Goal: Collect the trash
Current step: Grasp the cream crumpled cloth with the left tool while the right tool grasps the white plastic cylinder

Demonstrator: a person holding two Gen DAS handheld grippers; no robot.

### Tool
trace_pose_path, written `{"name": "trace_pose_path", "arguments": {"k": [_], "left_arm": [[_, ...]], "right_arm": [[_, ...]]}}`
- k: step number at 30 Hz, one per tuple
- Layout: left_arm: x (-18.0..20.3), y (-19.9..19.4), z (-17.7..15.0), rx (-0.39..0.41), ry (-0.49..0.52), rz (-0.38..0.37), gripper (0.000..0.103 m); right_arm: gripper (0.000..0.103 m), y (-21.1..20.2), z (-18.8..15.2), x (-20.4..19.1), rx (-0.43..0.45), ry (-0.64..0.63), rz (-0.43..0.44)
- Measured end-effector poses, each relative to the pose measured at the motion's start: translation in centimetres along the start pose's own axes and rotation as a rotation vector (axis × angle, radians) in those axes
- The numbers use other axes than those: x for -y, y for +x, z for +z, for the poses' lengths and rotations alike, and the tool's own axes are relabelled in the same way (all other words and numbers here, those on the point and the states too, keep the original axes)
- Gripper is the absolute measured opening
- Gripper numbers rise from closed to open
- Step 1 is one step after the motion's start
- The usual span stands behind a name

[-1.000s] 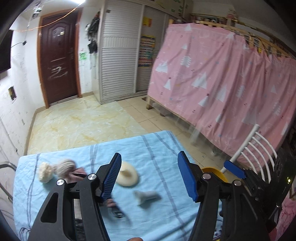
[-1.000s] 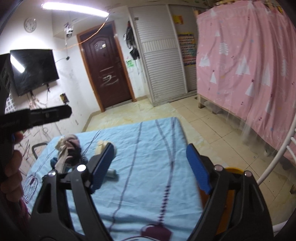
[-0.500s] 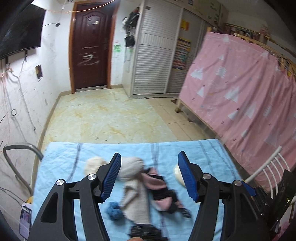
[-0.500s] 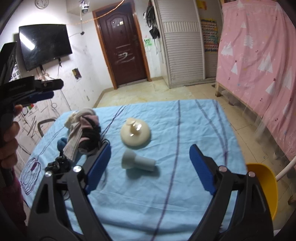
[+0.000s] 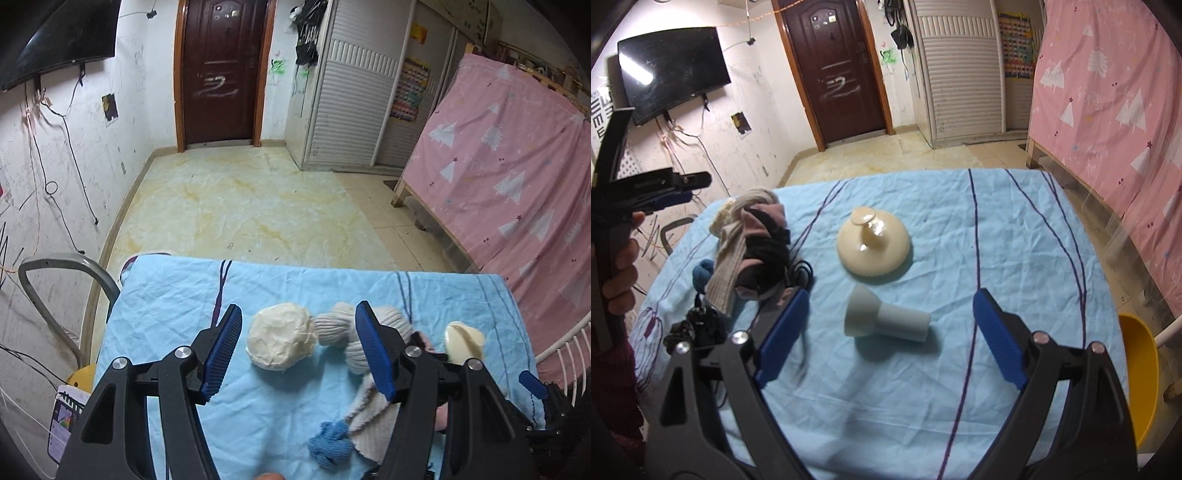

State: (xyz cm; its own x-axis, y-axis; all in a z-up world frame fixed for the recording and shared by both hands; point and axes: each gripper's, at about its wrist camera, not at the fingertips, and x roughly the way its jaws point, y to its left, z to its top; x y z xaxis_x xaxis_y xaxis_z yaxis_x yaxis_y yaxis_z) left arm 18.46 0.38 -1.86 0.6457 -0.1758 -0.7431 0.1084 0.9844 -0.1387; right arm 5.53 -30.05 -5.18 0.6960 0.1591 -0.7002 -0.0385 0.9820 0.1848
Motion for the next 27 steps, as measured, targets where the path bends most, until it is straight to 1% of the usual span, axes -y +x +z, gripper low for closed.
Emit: {"name": "trace_pose_path", "arguments": {"k": [1, 3, 11, 18, 20, 21, 22, 23, 24, 25, 26, 27], "left_arm": [[-0.3, 0.5, 0.0, -0.014, -0.003, 0.005, 0.056], [-0.7, 1.5, -0.1, -0.039, -0.010, 0.006, 0.056], [-2.3, 5.4, -0.5, -0.137, -0.051, -0.012, 0.056], [-2.8, 6.7, -0.8, -0.165, -0.071, -0.039, 0.056], [-2.8, 7.0, -0.9, -0.179, -0.075, -0.057, 0.056], [-2.7, 7.3, -0.9, -0.187, -0.077, -0.064, 0.055], [-2.9, 7.5, -1.0, -0.191, -0.076, -0.065, 0.055], [-2.7, 7.5, -1.1, -0.188, -0.072, -0.062, 0.049], [-2.4, 7.5, -1.2, -0.187, -0.064, -0.060, 0.046], [-2.3, 7.4, -1.3, -0.186, -0.057, -0.060, 0.045], [-2.1, 7.1, -1.4, -0.182, -0.051, -0.055, 0.045], [-2.0, 7.0, -1.4, -0.177, -0.045, -0.050, 0.045]], "right_arm": [[0.091, 0.3, 0.1, -0.1, -0.010, -0.001, -0.003], [0.092, 0.7, 0.0, -0.2, -0.028, 0.004, -0.009], [0.093, 1.9, 0.0, 0.1, -0.089, 0.022, -0.017], [0.093, 2.3, -0.1, 0.0, -0.114, 0.012, -0.018], [0.092, 2.3, -0.1, -0.1, -0.115, 0.002, -0.020], [0.089, 2.3, 0.0, -0.2, -0.114, 0.000, -0.020], [0.077, 2.3, 0.0, -0.2, -0.114, -0.003, -0.021], [0.072, 2.4, 0.1, -0.3, -0.119, -0.003, -0.026], [0.069, 2.4, 0.1, -0.4, -0.117, -0.004, -0.033], [0.063, 2.4, 0.1, -0.4, -0.117, -0.009, -0.032], [0.054, 2.3, 0.1, -0.4, -0.116, -0.014, -0.036], [0.050, 2.2, 0.1, -0.5, -0.115, -0.020, -0.034]]}}
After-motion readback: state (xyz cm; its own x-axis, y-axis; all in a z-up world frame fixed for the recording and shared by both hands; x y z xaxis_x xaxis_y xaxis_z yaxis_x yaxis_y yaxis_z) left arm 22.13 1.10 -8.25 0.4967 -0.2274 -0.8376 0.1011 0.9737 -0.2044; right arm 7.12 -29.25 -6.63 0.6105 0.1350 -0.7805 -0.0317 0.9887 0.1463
